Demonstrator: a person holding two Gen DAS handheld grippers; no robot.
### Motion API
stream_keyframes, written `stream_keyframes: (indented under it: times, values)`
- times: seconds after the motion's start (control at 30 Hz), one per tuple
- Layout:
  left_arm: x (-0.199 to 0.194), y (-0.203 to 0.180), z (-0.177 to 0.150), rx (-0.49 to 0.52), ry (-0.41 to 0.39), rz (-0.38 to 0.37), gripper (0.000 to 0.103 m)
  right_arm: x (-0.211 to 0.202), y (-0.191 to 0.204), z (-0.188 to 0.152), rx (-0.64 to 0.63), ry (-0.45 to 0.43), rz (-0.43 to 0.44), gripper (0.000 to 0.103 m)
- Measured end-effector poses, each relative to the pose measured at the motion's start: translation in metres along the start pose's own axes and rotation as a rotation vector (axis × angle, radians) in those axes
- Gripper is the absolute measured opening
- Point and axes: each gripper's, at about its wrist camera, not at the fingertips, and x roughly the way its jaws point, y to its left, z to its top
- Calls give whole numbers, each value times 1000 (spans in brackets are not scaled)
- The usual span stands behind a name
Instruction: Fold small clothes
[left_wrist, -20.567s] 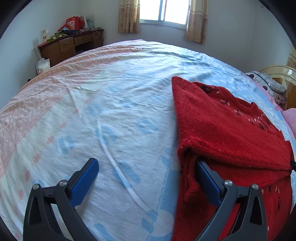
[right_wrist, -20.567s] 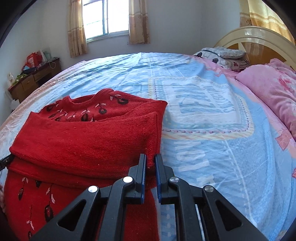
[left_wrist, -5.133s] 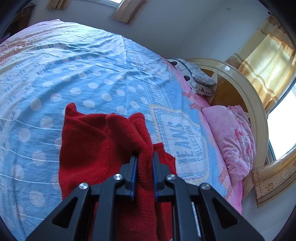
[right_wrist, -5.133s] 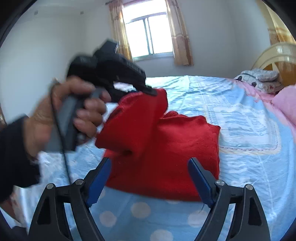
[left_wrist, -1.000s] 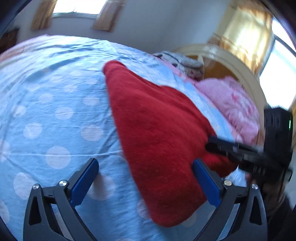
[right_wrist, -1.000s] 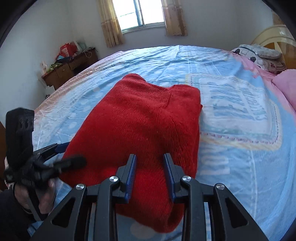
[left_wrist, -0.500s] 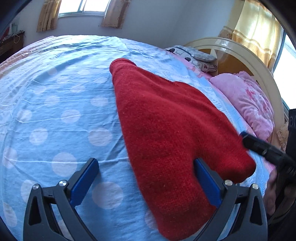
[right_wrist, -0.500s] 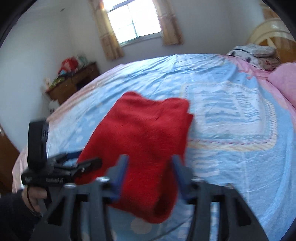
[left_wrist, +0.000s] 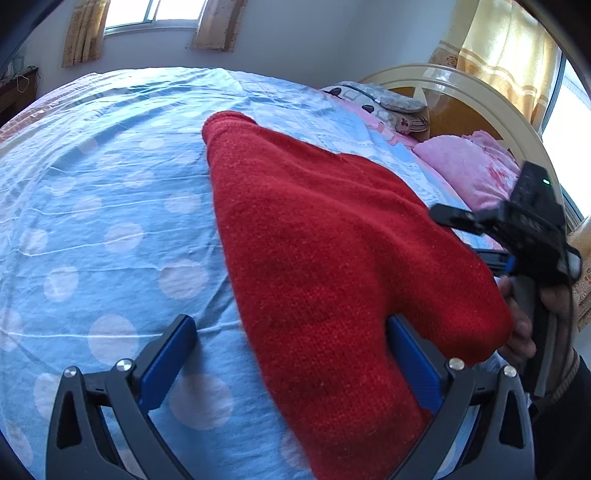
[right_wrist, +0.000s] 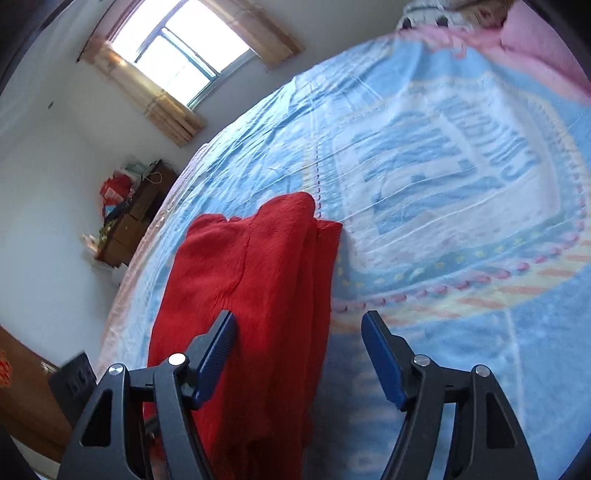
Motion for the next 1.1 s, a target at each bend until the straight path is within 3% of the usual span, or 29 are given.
stream_keyframes:
  times: [0.37,0.5,0.57,0.63,0.8,1.1]
  values:
    - [4,-2,4,6,8,-32,103,42,3,21,5,29,22,70]
    - [4,-3,5,14,11,-35,103,48,14,18,-39,60,1,48]
    - [3,-5,5,27,10,-53,95,48,15,17,-15,70,23,38]
    - [0,-11,3,55,7,-98,72,47,15,15,-10,59,24,32]
    - [-14,-27,0,149,-35,-43,48,34,34,8,-58,3,-15,28]
    - [-44,-29,-6,178,-43,-12,41,2,63,-11,-75,-57,25,28]
